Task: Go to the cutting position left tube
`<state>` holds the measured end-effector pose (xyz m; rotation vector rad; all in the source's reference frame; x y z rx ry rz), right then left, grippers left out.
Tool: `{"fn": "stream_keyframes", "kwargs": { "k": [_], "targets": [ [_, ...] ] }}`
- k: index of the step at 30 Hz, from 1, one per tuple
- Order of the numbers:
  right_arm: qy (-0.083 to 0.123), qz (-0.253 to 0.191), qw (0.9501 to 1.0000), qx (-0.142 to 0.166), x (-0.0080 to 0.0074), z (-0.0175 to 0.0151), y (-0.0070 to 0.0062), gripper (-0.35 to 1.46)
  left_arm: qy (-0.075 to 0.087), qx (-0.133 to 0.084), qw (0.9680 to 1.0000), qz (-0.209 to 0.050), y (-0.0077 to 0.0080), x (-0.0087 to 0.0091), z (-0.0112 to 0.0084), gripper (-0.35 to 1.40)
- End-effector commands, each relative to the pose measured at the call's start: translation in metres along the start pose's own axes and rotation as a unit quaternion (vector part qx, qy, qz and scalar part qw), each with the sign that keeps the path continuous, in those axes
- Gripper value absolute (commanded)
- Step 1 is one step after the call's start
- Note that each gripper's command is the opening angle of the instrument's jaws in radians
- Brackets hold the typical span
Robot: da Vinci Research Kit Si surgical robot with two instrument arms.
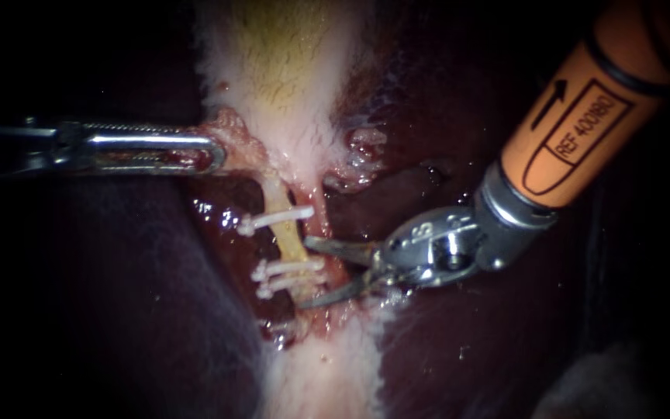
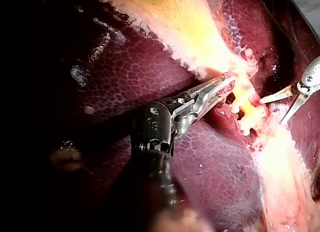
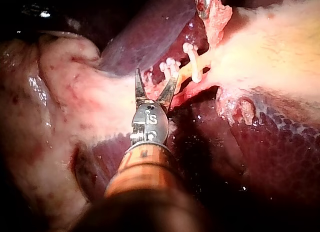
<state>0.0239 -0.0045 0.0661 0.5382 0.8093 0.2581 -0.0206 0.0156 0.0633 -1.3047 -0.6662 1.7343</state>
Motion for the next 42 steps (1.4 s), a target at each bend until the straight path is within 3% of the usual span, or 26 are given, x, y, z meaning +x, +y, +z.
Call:
{"fn": "stream_keyframes", "kwargs": {
  "k": [1, 16, 26, 34, 42],
  "targets": [
    [-0.001, 0.002, 1.0000, -0.001, -0.0002, 0.0002, 0.0002, 1.43, 0.000, 0.000, 1.0000, 0.000, 0.0001, 0.0001, 0.0000, -0.35],
    [-0.009, 0.006, 0.9999, -0.007, -0.0029, 0.0023, 0.0039, 1.43, 0.000, 0.000, 1.0000, 0.000, 0.0002, 0.0000, -0.0001, -0.35],
    [-0.005, 0.008, 0.9999, -0.013, -0.0024, 0.0053, 0.0061, 1.43, 0.000, -0.001, 1.0000, 0.000, 0.0002, -0.0001, 0.0001, -0.35],
    [0.020, 0.018, 0.9988, 0.041, -0.0020, 0.0083, 0.0061, 1.43, 0.000, -0.001, 1.0000, 0.001, 0.0002, -0.0001, 0.0002, -0.35],
    [0.067, 0.028, 0.9943, 0.079, -0.0005, 0.0088, 0.0048, 1.43, 0.000, -0.001, 1.0000, 0.001, 0.0002, -0.0001, 0.0002, -0.35]
  ]
}}
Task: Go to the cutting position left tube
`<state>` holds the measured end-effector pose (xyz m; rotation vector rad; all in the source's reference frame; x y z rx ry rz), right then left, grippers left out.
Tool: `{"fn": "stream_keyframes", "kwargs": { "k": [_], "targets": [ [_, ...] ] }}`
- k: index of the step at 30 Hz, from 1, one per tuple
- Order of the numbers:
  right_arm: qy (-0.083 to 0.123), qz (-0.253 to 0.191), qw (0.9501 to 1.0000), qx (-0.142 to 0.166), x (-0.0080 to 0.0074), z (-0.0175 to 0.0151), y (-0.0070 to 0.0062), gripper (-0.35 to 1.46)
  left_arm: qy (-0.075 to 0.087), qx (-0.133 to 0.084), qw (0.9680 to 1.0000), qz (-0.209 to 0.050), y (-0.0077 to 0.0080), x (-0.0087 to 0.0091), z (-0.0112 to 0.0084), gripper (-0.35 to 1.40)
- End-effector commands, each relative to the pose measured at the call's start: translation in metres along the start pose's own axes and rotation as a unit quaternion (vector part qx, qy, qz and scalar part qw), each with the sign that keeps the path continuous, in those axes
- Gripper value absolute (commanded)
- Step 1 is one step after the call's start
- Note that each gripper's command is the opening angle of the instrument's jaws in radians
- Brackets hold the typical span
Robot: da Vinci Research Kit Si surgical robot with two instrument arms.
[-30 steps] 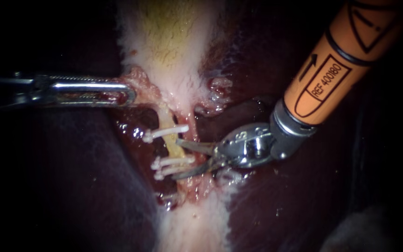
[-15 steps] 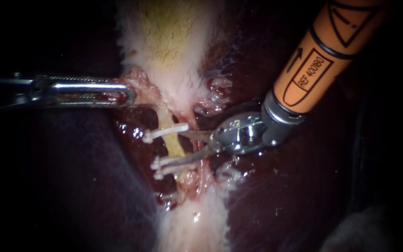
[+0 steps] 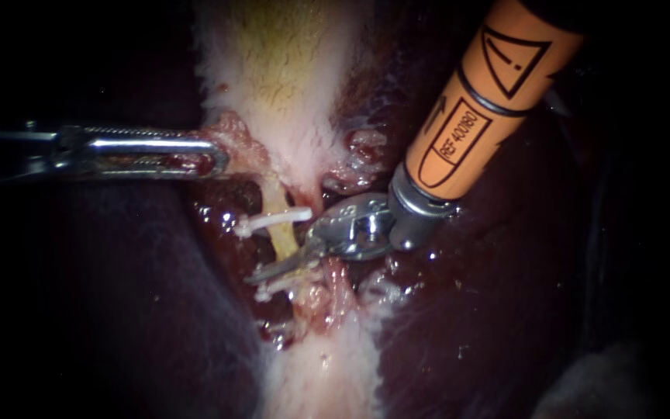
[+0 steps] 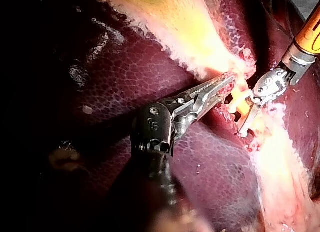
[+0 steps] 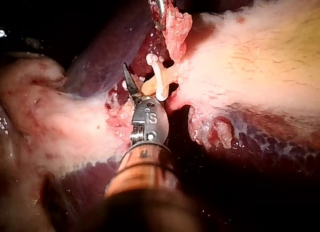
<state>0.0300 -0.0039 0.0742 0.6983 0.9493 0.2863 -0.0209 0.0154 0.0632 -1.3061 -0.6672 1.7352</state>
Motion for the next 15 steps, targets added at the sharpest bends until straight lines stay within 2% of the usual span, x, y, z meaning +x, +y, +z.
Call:
{"fn": "stream_keyframes", "kwargs": {
  "k": [1, 9, 15],
  "targets": [
    [0.005, 0.002, 1.0000, 0.005, 0.0003, -0.0001, -0.0003, 1.43, 0.000, 0.000, 1.0000, 0.000, 0.0000, 0.0000, 0.0000, -0.35],
    [0.047, 0.018, 0.9975, 0.050, 0.0020, 0.0001, -0.0024, 1.43, 0.000, 0.000, 1.0000, 0.000, -0.0001, 0.0000, 0.0000, -0.35],
    [0.070, 0.027, 0.9942, 0.077, 0.0037, -0.0002, -0.0039, 1.43, 0.000, 0.000, 1.0000, 0.000, -0.0001, 0.0000, -0.0001, -0.35]
  ]
}}
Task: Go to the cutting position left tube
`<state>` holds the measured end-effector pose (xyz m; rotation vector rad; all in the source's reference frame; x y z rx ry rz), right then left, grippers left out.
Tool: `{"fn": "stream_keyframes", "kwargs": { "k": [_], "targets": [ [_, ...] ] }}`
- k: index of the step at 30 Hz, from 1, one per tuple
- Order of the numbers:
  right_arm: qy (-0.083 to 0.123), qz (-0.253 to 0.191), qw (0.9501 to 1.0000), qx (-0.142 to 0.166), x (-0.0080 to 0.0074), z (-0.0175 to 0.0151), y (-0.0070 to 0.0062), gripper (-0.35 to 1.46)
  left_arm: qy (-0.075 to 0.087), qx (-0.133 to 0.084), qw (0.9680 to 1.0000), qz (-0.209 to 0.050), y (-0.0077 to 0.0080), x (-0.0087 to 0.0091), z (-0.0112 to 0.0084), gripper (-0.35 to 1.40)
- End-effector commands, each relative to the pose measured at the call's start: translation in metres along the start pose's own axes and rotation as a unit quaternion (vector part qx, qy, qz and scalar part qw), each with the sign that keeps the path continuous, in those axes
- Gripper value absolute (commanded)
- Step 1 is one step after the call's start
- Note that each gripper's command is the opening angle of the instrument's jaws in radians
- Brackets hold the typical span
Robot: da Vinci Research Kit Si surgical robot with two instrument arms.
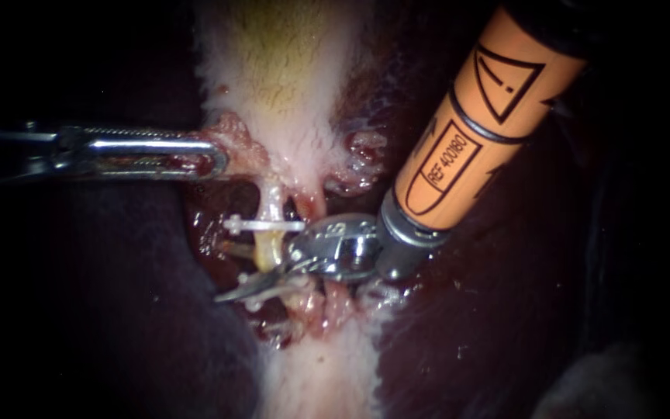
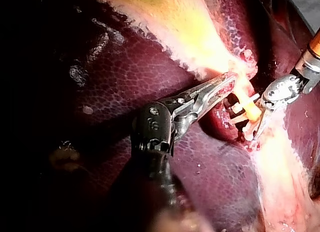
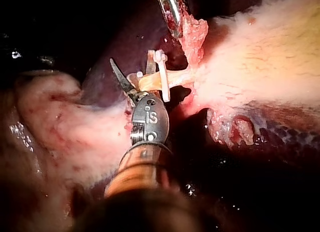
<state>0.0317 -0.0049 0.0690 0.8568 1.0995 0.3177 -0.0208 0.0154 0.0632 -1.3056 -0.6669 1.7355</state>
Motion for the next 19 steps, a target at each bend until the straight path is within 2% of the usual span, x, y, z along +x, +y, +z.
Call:
{"fn": "stream_keyframes", "kwargs": {
  "k": [1, 6, 19],
  "targets": [
    [0.003, 0.002, 1.0000, 0.003, 0.0002, 0.0000, -0.0002, 1.43, 0.000, 0.000, 1.0000, 0.000, 0.0000, 0.0000, 0.0000, -0.35],
    [0.011, 0.003, 0.9999, 0.008, 0.0010, 0.0001, -0.0009, 1.43, 0.000, -0.001, 1.0000, 0.000, -0.0001, 0.0000, 0.0000, -0.35],
    [0.011, 0.002, 0.9999, 0.007, 0.0009, 0.0000, -0.0006, 1.43, 0.000, -0.001, 1.0000, 0.000, -0.0001, 0.0000, 0.0000, -0.35]
  ]
}}
